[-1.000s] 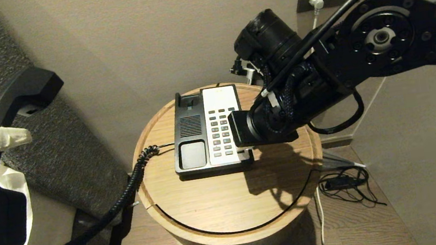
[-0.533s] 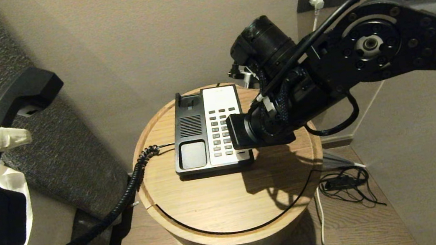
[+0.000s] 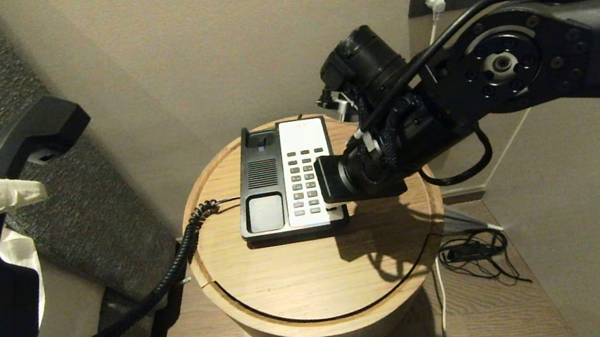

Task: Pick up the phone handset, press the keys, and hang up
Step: Dial the number

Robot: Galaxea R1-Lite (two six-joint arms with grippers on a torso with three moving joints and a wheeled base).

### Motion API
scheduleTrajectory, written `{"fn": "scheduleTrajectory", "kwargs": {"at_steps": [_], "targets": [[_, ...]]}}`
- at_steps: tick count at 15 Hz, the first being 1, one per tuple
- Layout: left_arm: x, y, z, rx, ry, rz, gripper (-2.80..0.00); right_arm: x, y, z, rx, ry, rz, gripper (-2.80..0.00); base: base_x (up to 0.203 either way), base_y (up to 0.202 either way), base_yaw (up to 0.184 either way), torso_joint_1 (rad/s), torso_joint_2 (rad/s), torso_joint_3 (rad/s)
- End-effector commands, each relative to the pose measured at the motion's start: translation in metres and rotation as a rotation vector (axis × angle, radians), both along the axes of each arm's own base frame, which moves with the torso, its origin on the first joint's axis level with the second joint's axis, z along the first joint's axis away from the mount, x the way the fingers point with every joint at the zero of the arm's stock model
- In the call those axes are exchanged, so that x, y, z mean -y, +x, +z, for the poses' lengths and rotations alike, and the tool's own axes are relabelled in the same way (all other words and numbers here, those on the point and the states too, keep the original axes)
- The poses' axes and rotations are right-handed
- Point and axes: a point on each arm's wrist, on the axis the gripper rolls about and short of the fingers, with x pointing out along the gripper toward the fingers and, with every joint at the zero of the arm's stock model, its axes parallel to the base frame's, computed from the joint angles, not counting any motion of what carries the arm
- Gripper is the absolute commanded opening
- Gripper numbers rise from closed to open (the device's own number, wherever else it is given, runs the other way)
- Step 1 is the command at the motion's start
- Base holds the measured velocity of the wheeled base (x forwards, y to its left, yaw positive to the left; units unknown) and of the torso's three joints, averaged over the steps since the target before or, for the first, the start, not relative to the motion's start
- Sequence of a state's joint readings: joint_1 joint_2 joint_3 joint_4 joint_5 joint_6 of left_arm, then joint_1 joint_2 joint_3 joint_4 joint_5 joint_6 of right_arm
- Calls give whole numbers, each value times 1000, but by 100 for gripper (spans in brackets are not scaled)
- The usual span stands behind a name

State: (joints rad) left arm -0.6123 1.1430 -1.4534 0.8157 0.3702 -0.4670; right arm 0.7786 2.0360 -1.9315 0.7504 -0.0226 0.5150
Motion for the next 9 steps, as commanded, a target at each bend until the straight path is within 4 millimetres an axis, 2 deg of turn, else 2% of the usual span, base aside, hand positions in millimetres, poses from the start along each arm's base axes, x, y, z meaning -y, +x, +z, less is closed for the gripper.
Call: {"fn": "scheduleTrajectory", "kwargs": {"at_steps": [1, 8, 9], "targets": [[0, 0, -1, -6, 3, 4, -280, 1, 3, -4, -14, -11, -9, -280, 0, 0, 0, 0, 0, 0], [0, 0, -1, -6, 2, 2, -280, 0, 5, -11, -31, -26, -14, -280, 0, 0, 0, 0, 0, 0], [0, 0, -1, -5, 1, 2, -280, 0, 4, -6, -18, -13, -13, -280, 0, 0, 0, 0, 0, 0]]}}
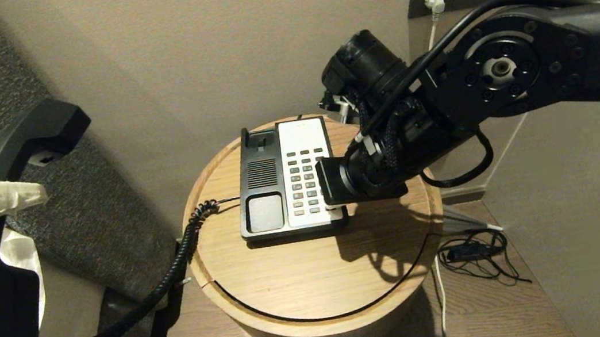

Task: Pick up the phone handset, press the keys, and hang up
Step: Dial the number, then put the handset back

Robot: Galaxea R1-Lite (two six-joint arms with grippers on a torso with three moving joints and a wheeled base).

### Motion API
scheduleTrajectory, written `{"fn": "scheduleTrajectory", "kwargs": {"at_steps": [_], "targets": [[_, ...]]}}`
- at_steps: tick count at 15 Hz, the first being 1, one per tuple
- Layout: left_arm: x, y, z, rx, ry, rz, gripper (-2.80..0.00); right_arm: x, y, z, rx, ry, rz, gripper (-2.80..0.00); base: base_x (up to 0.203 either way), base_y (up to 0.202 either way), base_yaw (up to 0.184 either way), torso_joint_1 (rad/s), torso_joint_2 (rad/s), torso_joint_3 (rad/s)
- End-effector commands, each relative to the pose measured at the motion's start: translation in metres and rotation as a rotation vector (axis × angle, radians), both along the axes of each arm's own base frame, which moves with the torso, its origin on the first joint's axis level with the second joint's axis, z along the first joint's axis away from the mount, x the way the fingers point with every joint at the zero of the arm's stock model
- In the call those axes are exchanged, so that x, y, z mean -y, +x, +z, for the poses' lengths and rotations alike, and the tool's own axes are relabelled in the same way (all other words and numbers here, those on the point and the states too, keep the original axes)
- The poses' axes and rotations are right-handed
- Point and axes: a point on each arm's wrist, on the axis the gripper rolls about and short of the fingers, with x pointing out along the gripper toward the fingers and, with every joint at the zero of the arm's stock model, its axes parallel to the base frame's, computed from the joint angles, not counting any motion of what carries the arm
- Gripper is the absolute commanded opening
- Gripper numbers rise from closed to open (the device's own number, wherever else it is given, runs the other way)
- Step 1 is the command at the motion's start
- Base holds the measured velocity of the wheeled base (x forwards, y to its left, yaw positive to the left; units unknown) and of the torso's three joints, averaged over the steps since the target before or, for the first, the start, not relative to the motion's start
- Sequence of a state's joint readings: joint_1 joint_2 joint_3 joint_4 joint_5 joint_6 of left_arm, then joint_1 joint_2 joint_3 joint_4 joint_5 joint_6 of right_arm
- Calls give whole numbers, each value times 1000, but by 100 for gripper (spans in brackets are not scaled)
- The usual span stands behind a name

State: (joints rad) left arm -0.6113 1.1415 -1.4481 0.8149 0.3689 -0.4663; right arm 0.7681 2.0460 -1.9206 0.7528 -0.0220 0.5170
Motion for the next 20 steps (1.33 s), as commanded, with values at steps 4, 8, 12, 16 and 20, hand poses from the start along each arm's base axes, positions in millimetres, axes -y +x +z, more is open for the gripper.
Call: {"fn": "scheduleTrajectory", "kwargs": {"at_steps": [4, 8, 12, 16, 20], "targets": [[0, 0, -1, -7, 1, 2, -280, 18, -19, 39, 65, 68, -2, -280, 0, 0, 0, 0, 0, 0], [2, 2, -9, -28, 16, 2, -280, 59, -45, 83, 137, 145, -50, -280, 0, 0, 0, 0, 0, 0], [7, 10, -22, -28, 19, 8, -280, 127, -77, 126, 199, 230, -210, -280, 0, 0, 0, 0, 0, 0], [35, 46, -30, 114, 8, -28, -280, 205, -141, 139, 266, 270, -414, -280, 0, 0, 0, 0, 0, 0], [69, 78, -34, 184, 91, -65, -280, 249, -212, 97, 267, 273, -574, -280, 0, 0, 0, 0, 0, 0]]}}
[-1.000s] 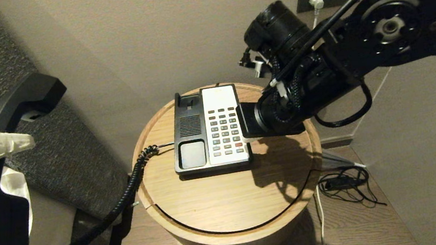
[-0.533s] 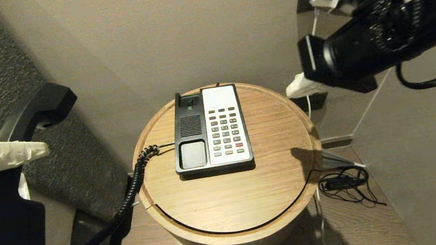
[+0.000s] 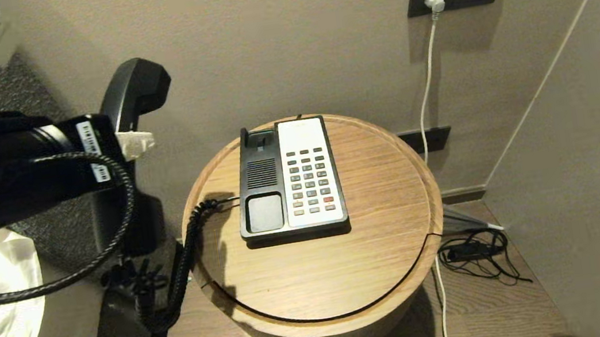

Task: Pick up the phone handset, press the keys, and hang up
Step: Put the handset back

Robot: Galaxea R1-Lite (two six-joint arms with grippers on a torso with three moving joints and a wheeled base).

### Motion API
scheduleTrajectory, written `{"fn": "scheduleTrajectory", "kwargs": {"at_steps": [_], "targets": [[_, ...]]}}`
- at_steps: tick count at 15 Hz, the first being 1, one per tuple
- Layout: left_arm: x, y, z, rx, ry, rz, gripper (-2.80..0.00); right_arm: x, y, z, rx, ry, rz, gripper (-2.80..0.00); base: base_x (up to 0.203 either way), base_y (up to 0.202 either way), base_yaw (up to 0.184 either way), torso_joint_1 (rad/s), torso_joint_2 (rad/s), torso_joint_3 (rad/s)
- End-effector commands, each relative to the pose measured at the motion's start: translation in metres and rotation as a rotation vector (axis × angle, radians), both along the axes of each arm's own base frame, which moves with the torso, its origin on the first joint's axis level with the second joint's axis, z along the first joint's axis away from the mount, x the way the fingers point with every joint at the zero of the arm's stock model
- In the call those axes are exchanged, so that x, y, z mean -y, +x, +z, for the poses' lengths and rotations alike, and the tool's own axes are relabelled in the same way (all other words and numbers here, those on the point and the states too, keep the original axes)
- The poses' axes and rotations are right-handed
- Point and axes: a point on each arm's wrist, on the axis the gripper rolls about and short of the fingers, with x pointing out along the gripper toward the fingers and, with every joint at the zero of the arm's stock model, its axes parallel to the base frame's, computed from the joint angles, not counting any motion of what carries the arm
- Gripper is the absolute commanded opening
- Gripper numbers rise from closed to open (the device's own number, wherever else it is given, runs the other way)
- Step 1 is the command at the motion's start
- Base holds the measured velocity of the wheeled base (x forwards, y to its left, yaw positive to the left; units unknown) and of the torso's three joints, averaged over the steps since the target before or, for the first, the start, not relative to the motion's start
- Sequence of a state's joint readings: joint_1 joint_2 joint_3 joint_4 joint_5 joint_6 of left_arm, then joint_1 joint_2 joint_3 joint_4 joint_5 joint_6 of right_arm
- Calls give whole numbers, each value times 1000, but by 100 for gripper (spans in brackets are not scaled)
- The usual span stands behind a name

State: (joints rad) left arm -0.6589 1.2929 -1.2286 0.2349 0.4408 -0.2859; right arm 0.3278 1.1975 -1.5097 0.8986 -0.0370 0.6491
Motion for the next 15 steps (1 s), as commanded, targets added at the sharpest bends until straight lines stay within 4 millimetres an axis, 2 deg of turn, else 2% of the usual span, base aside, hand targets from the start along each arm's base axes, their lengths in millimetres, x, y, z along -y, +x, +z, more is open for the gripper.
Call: {"fn": "scheduleTrajectory", "kwargs": {"at_steps": [1, 3, 5, 10, 13, 15], "targets": [[22, 17, -14, -49, 42, -26, -280, 22, -56, -24, 63, 38, -56, -280, 0, 0, 0, 0, 0, 0], [35, 23, -21, -73, 56, -51, -280, 26, -70, -42, 129, 77, -75, -280, 0, 0, 0, 0, 0, 0], [44, 26, -28, -94, 76, -68, -280, 28, -77, -45, 182, 113, -78, -280, 0, 0, 0, 0, 0, 0], [71, 55, -49, -140, 130, 13, -280, 28, -82, -48, 183, 143, -22, -280, 0, 0, 0, 0, 0, 0], [81, 68, -57, -146, 167, 46, -280, 27, -80, -51, 165, 148, -5, -280, 0, 0, 0, 0, 0, 0], [86, 74, -55, -139, 156, 49, -280, 27, -80, -57, 150, 144, -4, -280, 0, 0, 0, 0, 0, 0]]}}
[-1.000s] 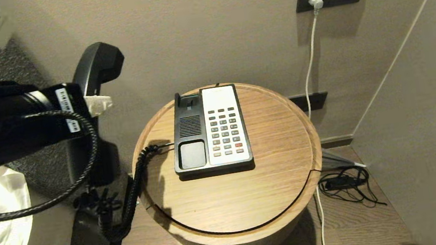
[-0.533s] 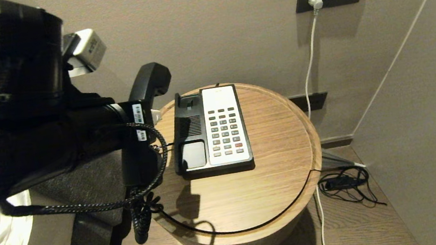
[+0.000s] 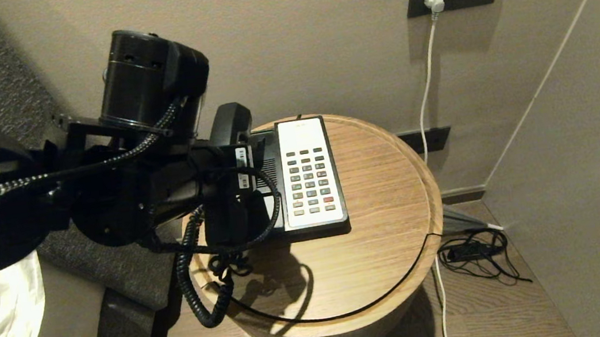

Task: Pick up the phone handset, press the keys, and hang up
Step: Put the handset back

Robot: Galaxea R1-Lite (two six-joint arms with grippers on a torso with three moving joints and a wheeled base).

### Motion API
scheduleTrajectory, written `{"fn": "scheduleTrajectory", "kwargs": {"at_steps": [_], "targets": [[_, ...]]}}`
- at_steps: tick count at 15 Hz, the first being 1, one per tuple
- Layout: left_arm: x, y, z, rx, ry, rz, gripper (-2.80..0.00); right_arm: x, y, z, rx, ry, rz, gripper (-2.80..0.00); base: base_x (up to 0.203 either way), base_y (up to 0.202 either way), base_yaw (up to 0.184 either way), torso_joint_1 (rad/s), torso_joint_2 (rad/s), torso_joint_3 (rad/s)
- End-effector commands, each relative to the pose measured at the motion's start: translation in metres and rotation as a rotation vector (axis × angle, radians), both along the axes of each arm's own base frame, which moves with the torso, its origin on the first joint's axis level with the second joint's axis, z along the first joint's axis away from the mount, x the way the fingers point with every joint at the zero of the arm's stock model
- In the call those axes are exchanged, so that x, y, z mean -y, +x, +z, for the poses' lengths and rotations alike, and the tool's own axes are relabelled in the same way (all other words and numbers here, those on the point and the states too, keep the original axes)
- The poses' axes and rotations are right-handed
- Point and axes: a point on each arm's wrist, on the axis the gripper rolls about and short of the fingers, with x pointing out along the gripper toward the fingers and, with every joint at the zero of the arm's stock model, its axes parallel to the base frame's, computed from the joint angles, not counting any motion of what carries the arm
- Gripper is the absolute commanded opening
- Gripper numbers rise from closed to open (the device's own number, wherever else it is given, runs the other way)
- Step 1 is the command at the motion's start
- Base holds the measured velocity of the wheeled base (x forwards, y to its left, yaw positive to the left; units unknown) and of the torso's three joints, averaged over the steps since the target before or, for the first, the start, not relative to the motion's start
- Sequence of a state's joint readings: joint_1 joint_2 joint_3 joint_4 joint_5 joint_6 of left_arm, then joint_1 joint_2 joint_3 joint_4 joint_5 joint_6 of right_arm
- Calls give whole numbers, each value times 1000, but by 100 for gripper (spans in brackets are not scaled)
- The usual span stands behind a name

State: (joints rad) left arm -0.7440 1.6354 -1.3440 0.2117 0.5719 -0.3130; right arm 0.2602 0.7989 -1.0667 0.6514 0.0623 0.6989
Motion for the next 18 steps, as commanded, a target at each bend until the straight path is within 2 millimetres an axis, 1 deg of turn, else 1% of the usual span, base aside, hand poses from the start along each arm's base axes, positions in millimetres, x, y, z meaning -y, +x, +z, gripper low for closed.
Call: {"fn": "scheduleTrajectory", "kwargs": {"at_steps": [1, 4, 8, 10, 15, 18], "targets": [[9, 10, -5, -10, 7, 5, -280, 0, 1, -7, -23, -2, 0, -280, 0, 0, 0, 0, 0, 0], [19, 20, -3, -2, 6, 1, -280, 0, -2, -16, -47, -2, 16, -280, 0, 0, 0, 0, 0, 0], [30, 33, -13, -13, 42, 13, -280, 1, -4, -23, -59, -2, 26, -280, 0, 0, 0, 0, 0, 0], [34, 38, -15, -12, 49, 20, -280, 0, -4, -24, -62, -1, 29, -280, 0, 0, 0, 0, 0, 0], [37, 41, -13, -9, 44, 21, -280, -1, -1, -33, -68, -7, 35, -280, 0, 0, 0, 0, 0, 0], [37, 42, -3, 3, 32, 22, -280, -1, 0, -36, -77, -8, 37, -280, 0, 0, 0, 0, 0, 0]]}}
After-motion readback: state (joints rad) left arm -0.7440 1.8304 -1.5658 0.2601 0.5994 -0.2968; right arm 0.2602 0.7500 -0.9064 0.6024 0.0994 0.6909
